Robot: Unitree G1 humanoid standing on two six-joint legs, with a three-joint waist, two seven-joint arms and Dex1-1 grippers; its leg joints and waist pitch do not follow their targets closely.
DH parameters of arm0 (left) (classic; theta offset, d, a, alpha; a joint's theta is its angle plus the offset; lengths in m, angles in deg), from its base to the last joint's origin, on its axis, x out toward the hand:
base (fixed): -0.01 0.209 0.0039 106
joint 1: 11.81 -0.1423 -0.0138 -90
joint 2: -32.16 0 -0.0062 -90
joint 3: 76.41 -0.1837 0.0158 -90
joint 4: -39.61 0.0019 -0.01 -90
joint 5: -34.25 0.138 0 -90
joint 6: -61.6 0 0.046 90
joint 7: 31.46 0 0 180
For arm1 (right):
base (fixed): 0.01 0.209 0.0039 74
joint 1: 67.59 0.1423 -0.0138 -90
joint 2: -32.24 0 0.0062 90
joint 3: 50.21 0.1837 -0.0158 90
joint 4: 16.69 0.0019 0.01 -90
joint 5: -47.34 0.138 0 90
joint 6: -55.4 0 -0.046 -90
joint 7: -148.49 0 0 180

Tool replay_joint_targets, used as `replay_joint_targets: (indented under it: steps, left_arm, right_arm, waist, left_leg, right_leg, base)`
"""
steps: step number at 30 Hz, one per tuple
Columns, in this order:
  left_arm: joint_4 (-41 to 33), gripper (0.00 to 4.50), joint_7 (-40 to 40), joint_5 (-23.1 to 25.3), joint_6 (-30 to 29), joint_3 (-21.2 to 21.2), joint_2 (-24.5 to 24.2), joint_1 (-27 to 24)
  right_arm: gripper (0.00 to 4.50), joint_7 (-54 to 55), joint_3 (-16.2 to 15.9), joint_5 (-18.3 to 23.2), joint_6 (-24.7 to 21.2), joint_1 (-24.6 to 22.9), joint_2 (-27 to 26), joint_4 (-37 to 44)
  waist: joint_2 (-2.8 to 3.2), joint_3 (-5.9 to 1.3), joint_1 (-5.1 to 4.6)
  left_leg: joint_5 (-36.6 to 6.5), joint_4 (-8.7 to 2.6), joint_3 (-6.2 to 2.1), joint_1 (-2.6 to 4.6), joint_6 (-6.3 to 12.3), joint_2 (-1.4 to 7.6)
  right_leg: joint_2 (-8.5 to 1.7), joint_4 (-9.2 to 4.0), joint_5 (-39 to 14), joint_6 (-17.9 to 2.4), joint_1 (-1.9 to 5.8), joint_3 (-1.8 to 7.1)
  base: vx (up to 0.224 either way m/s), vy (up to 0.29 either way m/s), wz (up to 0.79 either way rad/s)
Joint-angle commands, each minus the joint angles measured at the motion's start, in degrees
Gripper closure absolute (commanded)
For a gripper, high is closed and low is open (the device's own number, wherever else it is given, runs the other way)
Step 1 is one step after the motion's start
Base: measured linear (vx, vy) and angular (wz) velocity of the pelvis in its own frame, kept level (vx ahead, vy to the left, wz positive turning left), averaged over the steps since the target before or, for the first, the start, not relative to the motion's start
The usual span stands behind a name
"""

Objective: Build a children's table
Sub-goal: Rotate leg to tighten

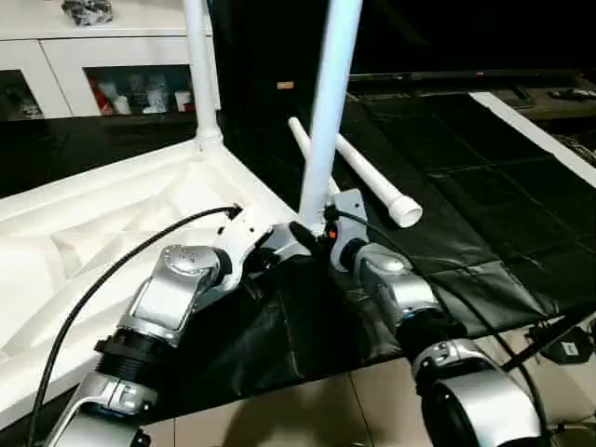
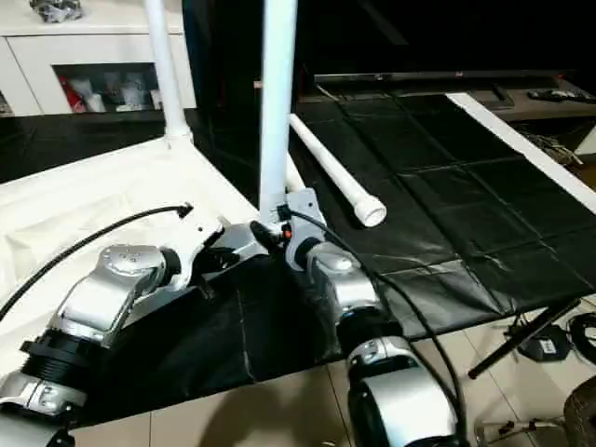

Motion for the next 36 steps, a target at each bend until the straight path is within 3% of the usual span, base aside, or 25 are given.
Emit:
replay_joint_targets:
  steps: [1,2,3,4,6,10,13,17,18,22,29,33,34,36]
  left_arm:
    - [-2.20,4.50,-1.31,0.15,1.53,-0.86,0.19,0.66]
    - [-2.16,4.50,-0.91,0.34,1.60,-0.91,-0.17,0.53]
    - [-1.70,4.50,0.19,0.76,2.62,-1.27,-1.09,0.33]
    - [-1.05,4.50,1.86,0.74,4.36,-1.77,-2.21,0.04]
    - [-0.61,4.50,3.66,0.44,6.21,-2.17,-3.34,-0.30]
    - [0.84,4.50,8.80,-0.51,9.67,-3.06,-6.72,-0.90]
    - [2.49,4.50,14.93,-0.33,15.25,-5.07,-10.50,-1.02]
    - [3.94,4.50,22.26,-2.35,19.81,-5.89,-13.10,-0.72]
    - [4.14,4.50,23.31,-2.47,20.45,-6.15,-13.50,-0.62]
    - [6.41,4.50,29.17,-3.06,24.71,-7.49,-15.84,0.41]
    - [9.42,4.50,36.67,-2.39,30.28,-10.63,-17.63,2.42]
    - [8.83,4.50,38.57,-2.59,31.26,-11.45,-17.61,2.60]
    - [8.42,4.50,39.15,-2.70,31.48,-11.75,-17.60,2.61]
    - [8.23,4.50,39.91,-2.98,31.87,-12.15,-17.58,2.70]
  right_arm:
    - [0.61,-4.57,-3.03,-0.57,0.60,-0.50,-3.37,-0.79]
    - [0.61,-4.47,-3.09,-0.72,1.19,-0.48,-3.08,-0.92]
    - [0.54,-4.73,-3.35,-0.99,2.41,-0.55,-2.27,-0.99]
    - [0.46,-5.55,-3.70,-1.18,3.44,-0.84,-1.17,-0.63]
    - [0.33,-6.82,-3.76,-1.00,4.46,-1.25,0.05,0.13]
    - [0.05,-13.59,-3.01,0.38,6.19,-2.95,3.50,3.86]
    - [0.05,-23.79,-5.39,0.74,5.45,-5.28,8.17,8.29]
    - [0.05,-34.84,-7.56,1.88,3.66,-6.84,13.23,12.25]
    - [0.05,-36.11,-7.81,1.96,3.58,-6.84,13.86,12.50]
    - [0.05,-44.15,-9.72,1.62,4.58,-6.53,17.50,13.31]
    - [0.05,-51.55,-12.39,0.00,5.81,-4.04,20.57,11.51]
    - [0.05,-53.22,-12.67,-0.22,5.75,-3.16,20.45,10.61]
    - [0.32,-53.89,-12.69,0.02,5.45,-2.94,20.29,10.53]
    - [0.40,-54.70,-12.92,0.37,5.18,-2.77,20.14,10.54]
  waist:
    - [0.64,-3.90,0.32]
    - [0.63,-3.88,0.23]
    - [1.53,-3.89,0.33]
    - [1.08,-3.84,0.09]
    - [0.95,-4.02,0.09]
    - [0.93,-4.25,0.33]
    - [0.95,-4.30,0.68]
    - [1.03,-4.05,1.08]
    - [1.25,-3.92,1.29]
    - [1.18,-3.93,2.13]
    - [0.92,-4.05,2.71]
    - [0.92,-4.19,3.04]
    - [0.90,-4.15,3.19]
    - [0.81,-4.16,3.27]
  left_leg:
    - [-9.23,-3.76,0.48,-0.76,1.69,0.26]
    - [-9.80,-3.78,0.49,-0.76,1.56,0.25]
    - [-10.12,-3.77,0.38,-0.64,1.36,0.24]
    - [-10.66,-3.80,0.46,-0.69,1.44,0.25]
    - [-9.97,-3.79,0.38,-0.74,1.53,0.32]
    - [-7.18,-3.47,0.55,-0.99,3.00,0.31]
    - [-5.80,-3.35,0.52,-1.10,4.41,0.35]
    - [-8.31,-3.45,0.58,-0.93,4.08,0.43]
    - [-9.34,-3.54,0.63,-0.70,3.55,0.60]
    - [-10.27,-3.58,0.65,-0.61,2.61,0.67]
    - [-9.49,-3.52,0.64,-0.79,2.22,0.68]
    - [-8.46,-3.45,0.72,-0.69,2.17,0.84]
    - [-8.49,-3.46,0.75,-0.66,2.19,0.86]
    - [-8.32,-3.46,0.72,-0.77,2.23,0.87]
  right_leg:
    - [-3.31,-4.08,-14.49,-9.67,3.52,3.35]
    - [-3.34,-4.16,-15.30,-9.50,3.53,3.37]
    - [-3.41,-4.14,-15.38,-9.60,3.44,3.37]
    - [-3.28,-4.39,-15.58,-9.39,3.41,3.36]
    - [-3.30,-4.09,-14.06,-9.92,3.56,3.42]
    - [-3.14,-3.38,-8.42,-11.61,3.71,3.54]
    - [-3.00,-3.07,-5.58,-12.46,3.71,3.47]
    - [-3.14,-3.50,-9.10,-12.27,3.60,3.50]
    - [-3.19,-3.61,-10.51,-11.98,3.36,3.59]
    - [-3.26,-3.79,-12.47,-11.60,3.33,3.57]
    - [-3.27,-3.56,-12.40,-11.35,3.45,3.52]
    - [-3.31,-3.19,-10.43,-12.41,3.36,3.55]
    - [-3.27,-3.20,-10.35,-12.40,3.31,3.56]
    - [-3.29,-3.11,-10.28,-12.31,3.40,3.55]
  base:
    - [0.000,0.000,0.00]
    - [0.000,0.000,0.00]
    - [0.000,0.000,0.00]
    - [0.000,0.000,0.00]
    - [0.000,0.000,0.00]
    - [0.000,0.000,0.00]
    - [0.000,0.000,0.00]
    - [0.000,0.000,0.00]
    - [0.000,0.000,0.00]
    - [0.000,0.000,0.00]
    - [0.000,0.000,0.00]
    - [0.000,0.000,0.00]
    - [0.000,0.000,0.00]
    - [0.000,0.000,0.00]
